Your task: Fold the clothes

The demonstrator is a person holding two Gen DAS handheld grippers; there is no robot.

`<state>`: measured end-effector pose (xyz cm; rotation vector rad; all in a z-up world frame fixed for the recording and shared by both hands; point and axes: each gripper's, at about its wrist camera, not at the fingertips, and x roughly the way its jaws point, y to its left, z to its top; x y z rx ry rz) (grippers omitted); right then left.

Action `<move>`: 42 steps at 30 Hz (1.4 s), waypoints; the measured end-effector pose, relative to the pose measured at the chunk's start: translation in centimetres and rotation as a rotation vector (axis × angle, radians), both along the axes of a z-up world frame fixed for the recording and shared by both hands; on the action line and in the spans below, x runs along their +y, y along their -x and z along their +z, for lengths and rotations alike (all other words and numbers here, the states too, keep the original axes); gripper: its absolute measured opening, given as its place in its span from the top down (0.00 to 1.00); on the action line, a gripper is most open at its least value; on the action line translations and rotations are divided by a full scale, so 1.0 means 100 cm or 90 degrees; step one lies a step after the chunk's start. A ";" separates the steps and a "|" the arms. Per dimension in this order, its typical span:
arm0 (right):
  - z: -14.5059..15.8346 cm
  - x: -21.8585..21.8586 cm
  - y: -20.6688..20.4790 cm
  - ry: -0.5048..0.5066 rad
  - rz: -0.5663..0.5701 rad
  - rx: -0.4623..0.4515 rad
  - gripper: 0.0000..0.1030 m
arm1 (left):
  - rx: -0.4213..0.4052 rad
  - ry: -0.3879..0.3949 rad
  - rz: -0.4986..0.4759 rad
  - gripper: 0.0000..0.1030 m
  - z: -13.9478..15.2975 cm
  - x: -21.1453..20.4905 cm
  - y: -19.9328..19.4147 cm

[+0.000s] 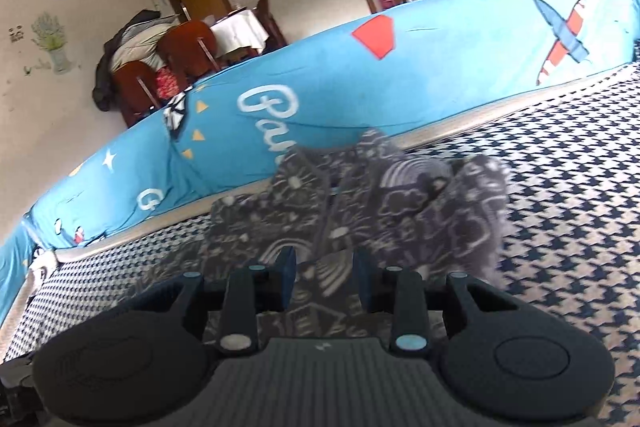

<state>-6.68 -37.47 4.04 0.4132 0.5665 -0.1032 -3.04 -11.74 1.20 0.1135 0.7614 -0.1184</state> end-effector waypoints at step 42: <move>-0.041 0.029 -0.070 0.189 0.064 -0.008 0.94 | 0.015 -0.032 -0.006 0.00 -0.028 -0.037 -0.047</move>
